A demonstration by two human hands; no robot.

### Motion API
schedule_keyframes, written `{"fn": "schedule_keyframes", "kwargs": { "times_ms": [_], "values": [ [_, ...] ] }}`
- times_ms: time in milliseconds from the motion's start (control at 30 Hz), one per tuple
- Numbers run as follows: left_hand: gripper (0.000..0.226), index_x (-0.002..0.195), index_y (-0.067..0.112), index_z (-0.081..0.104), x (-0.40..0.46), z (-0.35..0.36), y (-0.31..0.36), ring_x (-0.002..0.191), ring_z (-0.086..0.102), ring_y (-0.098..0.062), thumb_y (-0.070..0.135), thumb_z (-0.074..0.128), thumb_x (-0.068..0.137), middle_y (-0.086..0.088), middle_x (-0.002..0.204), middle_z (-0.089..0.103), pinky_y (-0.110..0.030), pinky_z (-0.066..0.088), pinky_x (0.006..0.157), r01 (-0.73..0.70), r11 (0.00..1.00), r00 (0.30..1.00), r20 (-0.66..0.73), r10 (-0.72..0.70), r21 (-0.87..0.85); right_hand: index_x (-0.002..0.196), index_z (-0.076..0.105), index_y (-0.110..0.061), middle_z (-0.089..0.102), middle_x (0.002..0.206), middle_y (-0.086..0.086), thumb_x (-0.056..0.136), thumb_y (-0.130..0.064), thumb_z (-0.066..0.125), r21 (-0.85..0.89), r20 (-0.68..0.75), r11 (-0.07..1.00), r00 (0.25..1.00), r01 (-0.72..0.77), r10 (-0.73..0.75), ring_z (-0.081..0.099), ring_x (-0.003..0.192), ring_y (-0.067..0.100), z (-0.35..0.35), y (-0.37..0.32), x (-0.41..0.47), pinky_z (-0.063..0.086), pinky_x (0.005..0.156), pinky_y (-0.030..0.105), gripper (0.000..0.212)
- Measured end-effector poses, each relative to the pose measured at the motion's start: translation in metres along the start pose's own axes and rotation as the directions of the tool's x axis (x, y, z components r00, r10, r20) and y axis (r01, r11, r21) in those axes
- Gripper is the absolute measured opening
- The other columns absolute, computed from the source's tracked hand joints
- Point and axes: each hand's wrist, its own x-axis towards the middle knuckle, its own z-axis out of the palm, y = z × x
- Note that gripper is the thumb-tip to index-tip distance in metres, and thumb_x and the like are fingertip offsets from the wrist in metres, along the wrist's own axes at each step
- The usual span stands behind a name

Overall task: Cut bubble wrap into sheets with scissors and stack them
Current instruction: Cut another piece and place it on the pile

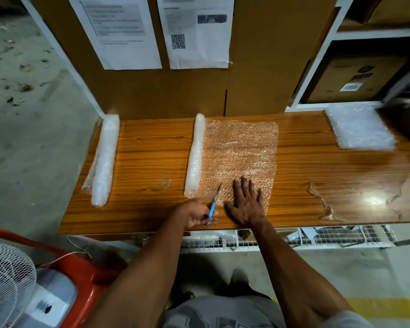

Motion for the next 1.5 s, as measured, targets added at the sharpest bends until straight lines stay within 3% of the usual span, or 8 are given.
{"fn": "schedule_keyframes", "kwargs": {
  "times_ms": [167, 333, 633, 800, 1000, 1100, 1333, 1500],
  "values": [
    [0.068, 0.150, -0.008, 0.035, -0.001, 0.000, 0.001, 0.074, 0.078, -0.020, -0.001, 0.071, 0.093, -0.016, 0.085, 0.078, -0.019, 0.055, 0.049, -0.015, 0.999, 1.000, 0.013, 0.016, -0.045, 0.164, -0.020, -0.032, -0.034, 0.167, 0.007, 0.097, -0.077, 0.032, -0.035, -0.001, 0.999, 1.000, 0.029, -0.029, -0.031, 0.155, 0.033, -0.009, 0.004, 0.003, -0.018, 0.122, 0.062, 0.096],
    [0.011, 0.107, 0.006, 0.068, -0.001, 0.001, 0.005, 0.084, 0.074, -0.014, 0.015, 0.067, 0.100, -0.010, 0.100, 0.073, -0.021, 0.059, 0.061, 0.063, 0.998, 0.996, 0.062, -0.062, -0.021, 0.163, -0.021, -0.036, -0.034, 0.167, 0.004, 0.100, -0.077, 0.012, -0.062, 0.009, 0.996, 0.998, 0.061, -0.060, -0.031, 0.155, 0.032, -0.012, 0.009, 0.009, -0.017, 0.123, 0.063, 0.082],
    [0.022, 0.116, 0.003, 0.066, -0.003, 0.004, 0.028, 0.110, 0.069, -0.027, 0.020, 0.064, 0.101, -0.018, 0.122, 0.069, -0.038, 0.063, 0.081, 0.081, 0.997, 0.995, 0.052, -0.080, -0.017, 0.164, -0.018, -0.036, -0.032, 0.169, 0.003, 0.101, -0.074, 0.013, -0.068, -0.007, 0.996, 0.998, 0.054, -0.055, -0.030, 0.155, 0.030, -0.005, 0.013, 0.007, -0.016, 0.124, 0.063, 0.080],
    [0.018, 0.103, 0.005, 0.068, -0.001, 0.010, 0.041, 0.100, 0.069, -0.024, 0.023, 0.066, 0.100, -0.015, 0.110, 0.069, -0.036, 0.062, 0.081, 0.084, 0.996, 0.996, 0.041, -0.084, 0.006, 0.164, -0.017, -0.035, -0.030, 0.169, 0.004, 0.100, -0.075, 0.013, -0.068, -0.014, 0.996, 0.998, 0.052, -0.053, -0.028, 0.156, 0.030, -0.005, 0.013, 0.008, -0.013, 0.124, 0.064, 0.081],
    [0.016, 0.116, 0.003, 0.067, 0.003, 0.016, 0.043, 0.081, 0.071, -0.022, 0.005, 0.062, 0.101, -0.015, 0.095, 0.070, -0.023, 0.061, 0.056, 0.031, 0.999, 0.999, -0.018, -0.032, -0.024, 0.165, -0.013, -0.034, -0.028, 0.170, 0.004, 0.100, -0.074, 0.016, -0.061, -0.041, 0.997, 0.998, 0.047, -0.049, -0.027, 0.156, 0.029, -0.003, 0.013, 0.007, -0.012, 0.125, 0.064, 0.082],
    [0.007, 0.104, 0.002, 0.067, 0.005, 0.017, 0.040, 0.077, 0.071, -0.021, -0.001, 0.062, 0.099, -0.012, 0.092, 0.071, -0.017, 0.055, 0.049, 0.000, 0.999, 1.000, -0.027, -0.001, -0.032, 0.166, -0.012, -0.033, -0.028, 0.170, 0.005, 0.100, -0.073, 0.019, -0.069, -0.044, 0.997, 0.998, 0.042, -0.045, -0.027, 0.157, 0.029, -0.003, 0.012, 0.007, -0.013, 0.125, 0.063, 0.084],
    [0.014, 0.085, 0.005, 0.072, 0.003, 0.015, 0.050, 0.081, 0.073, -0.022, 0.009, 0.069, 0.097, -0.011, 0.090, 0.072, -0.016, 0.056, 0.057, -0.001, 0.992, 1.000, -0.001, 0.001, -0.123, 0.165, -0.015, -0.035, -0.029, 0.170, 0.004, 0.102, -0.073, 0.014, -0.084, -0.072, 0.992, 0.993, 0.090, -0.096, -0.025, 0.157, 0.030, -0.012, 0.012, 0.018, -0.018, 0.123, 0.058, 0.079],
    [0.008, 0.099, 0.004, 0.072, 0.002, 0.012, 0.053, 0.086, 0.070, -0.023, 0.012, 0.069, 0.098, -0.017, 0.102, 0.069, -0.024, 0.061, 0.066, 0.033, 0.993, 0.999, -0.003, -0.033, -0.113, 0.163, -0.019, -0.036, -0.031, 0.168, 0.003, 0.101, -0.077, 0.013, -0.095, -0.025, 0.992, 0.996, 0.087, -0.089, -0.027, 0.156, 0.029, -0.010, 0.014, 0.020, -0.019, 0.121, 0.058, 0.081]
  ]
}}
